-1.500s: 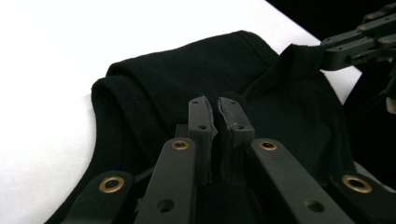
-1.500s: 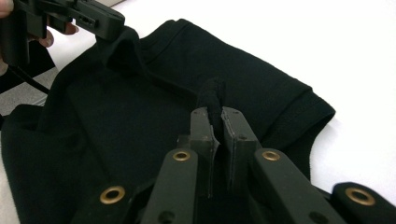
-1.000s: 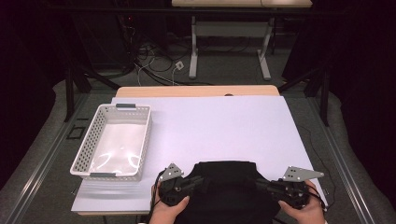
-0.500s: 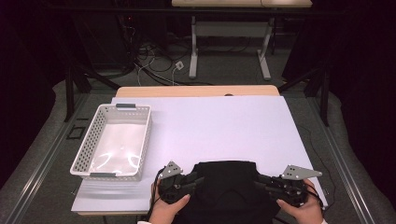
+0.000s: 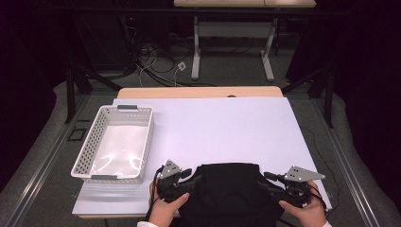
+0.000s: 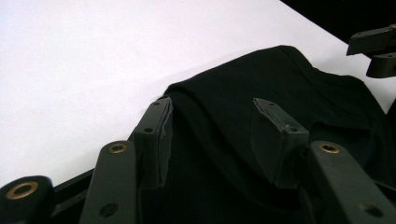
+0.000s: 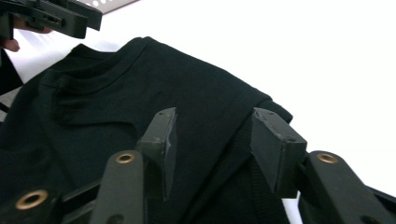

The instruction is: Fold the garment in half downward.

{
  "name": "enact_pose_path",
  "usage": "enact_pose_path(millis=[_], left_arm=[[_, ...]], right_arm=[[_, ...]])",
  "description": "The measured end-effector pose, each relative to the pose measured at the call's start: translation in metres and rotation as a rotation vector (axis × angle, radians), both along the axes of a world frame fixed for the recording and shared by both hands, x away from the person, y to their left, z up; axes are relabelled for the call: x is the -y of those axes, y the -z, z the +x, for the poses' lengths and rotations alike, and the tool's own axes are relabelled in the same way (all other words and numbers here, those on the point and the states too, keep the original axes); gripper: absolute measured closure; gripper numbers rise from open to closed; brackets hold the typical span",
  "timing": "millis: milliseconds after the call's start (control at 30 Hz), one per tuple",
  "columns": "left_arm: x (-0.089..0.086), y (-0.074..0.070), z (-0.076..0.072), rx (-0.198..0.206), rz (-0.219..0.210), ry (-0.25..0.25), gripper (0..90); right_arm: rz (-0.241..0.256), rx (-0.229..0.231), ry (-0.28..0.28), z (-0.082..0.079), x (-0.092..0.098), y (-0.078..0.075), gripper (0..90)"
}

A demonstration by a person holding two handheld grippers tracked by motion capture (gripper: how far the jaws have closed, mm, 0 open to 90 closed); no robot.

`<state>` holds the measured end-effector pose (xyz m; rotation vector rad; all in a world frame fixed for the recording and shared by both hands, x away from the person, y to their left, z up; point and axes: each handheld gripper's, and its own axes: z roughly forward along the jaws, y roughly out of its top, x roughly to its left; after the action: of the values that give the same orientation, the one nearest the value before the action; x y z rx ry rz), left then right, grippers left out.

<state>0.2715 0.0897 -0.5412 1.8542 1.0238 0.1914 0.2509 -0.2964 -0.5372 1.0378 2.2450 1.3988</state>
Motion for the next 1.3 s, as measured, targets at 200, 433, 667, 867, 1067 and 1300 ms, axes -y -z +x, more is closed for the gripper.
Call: enact_pose_path(millis=[200,433,667,867,1067,1300], left_arm=[[-0.007,-0.001,0.004,0.026,0.006,-0.018,44.9],[-0.02,-0.006,0.005,0.016,-0.003,-0.066,38.7],[-0.031,-0.007,0.002,0.01,0.032,-0.091,35.8],[-0.039,-0.003,-0.001,-0.018,0.053,-0.114,35.8],[-0.045,0.004,-0.004,-0.051,0.082,-0.137,37.4],[-0.044,0.013,-0.007,-0.084,0.114,-0.144,44.3]], right_arm=[[-0.014,0.027,0.016,0.002,0.003,0.002,44.6],[-0.051,0.104,0.067,0.001,0.01,-0.002,38.4],[-0.109,0.162,0.107,-0.001,0.016,-0.006,34.1],[-0.116,0.135,0.147,-0.005,0.024,-0.005,33.5],[-0.085,0.081,0.169,-0.009,0.035,-0.001,37.6],[-0.084,0.038,0.191,-0.009,0.039,0.004,42.0]])
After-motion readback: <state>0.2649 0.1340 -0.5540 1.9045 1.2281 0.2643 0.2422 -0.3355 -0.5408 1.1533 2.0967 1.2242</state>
